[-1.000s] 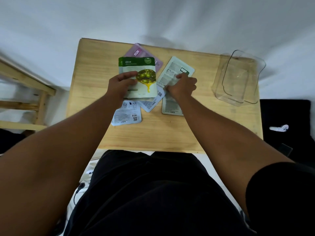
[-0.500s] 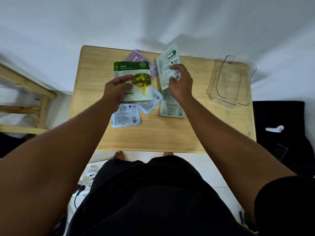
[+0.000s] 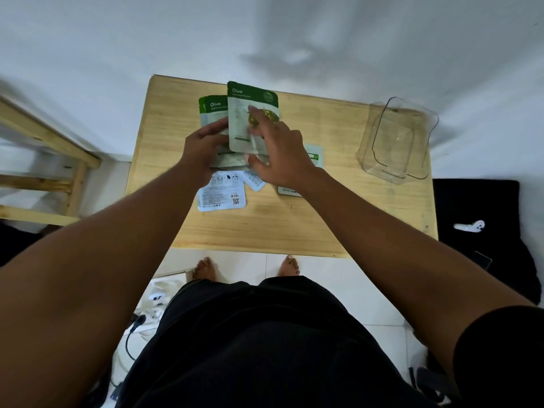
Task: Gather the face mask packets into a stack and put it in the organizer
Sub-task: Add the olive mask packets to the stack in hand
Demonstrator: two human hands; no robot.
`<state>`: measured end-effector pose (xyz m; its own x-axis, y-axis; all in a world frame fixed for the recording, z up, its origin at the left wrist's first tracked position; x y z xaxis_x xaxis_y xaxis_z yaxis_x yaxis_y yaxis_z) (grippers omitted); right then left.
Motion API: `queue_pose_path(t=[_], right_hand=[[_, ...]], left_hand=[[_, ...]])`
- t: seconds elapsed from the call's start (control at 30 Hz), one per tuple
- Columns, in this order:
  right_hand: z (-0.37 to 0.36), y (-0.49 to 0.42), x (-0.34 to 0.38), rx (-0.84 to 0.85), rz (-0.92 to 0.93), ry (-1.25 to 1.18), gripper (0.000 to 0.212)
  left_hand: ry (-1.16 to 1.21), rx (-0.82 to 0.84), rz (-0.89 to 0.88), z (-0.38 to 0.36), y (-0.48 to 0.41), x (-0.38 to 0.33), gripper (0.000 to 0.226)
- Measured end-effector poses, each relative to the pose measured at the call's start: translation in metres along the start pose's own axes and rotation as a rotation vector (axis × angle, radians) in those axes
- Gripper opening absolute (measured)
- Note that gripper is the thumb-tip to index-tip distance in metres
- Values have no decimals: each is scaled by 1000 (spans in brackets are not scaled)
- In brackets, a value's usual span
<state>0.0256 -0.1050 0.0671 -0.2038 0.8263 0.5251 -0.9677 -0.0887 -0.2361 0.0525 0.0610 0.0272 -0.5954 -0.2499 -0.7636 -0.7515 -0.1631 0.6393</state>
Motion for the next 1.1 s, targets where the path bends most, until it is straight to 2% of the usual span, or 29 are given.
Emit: queue_pose_path(t=[0.1,0.17,0.23,0.37,0.43,0.53,0.6,0.67,0.73,0.83,0.9,1.0,1.1], right_hand=[[4,-1,-8,-82,-37,-88,41],[7,-2,-16,-173,-110,-99,31],[5,-2,-27,-213,-274,-146,36],[0,2,-35,-82,-678,-682,51],[-4,3,-32,-1,-752,-812,51],[-13,1,-25,25,-705,-761,54],[-20,-1,-19,55,-689,-725,58],[-29,-3,-13,74,-664,-701,60],[-33,-4,-3,72,-615,-695,58],[-34,-6,2,-6,-581,-665,32],[-29,-1,-4,-110,-633,-643,18],[-16,19,-32,-302,-754,-538,21],[-6,48,-69,-323,-795,-268,23]], left_hand=[[1,19,5,6,2,3,53],[-5,59,15,8,4,6,53],[5,97,18,10,5,7,54],[0,177,12,15,8,5,56],[-2,208,11,19,8,6,54],[99,331,83,20,11,7,41],[138,381,114,23,13,6,44],[75,337,77,28,11,5,43],[1,211,34,36,8,5,38],[-29,110,16,44,3,4,38],[-38,92,23,45,1,3,38],[-57,70,24,45,-1,9,38],[-82,57,30,38,3,24,37]])
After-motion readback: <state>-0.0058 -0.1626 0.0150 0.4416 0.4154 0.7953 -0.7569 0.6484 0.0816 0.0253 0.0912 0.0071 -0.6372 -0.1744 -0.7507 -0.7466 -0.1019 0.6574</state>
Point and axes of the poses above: each hand's wrist, its own y-axis away from the middle knuckle, its own z-axis out of the back of the hand, x = y × z, the point moved 4 cm from there along -y, towards the middle knuckle, and after that the axes turned 14 degrees about -x, right-handed, at the moved point
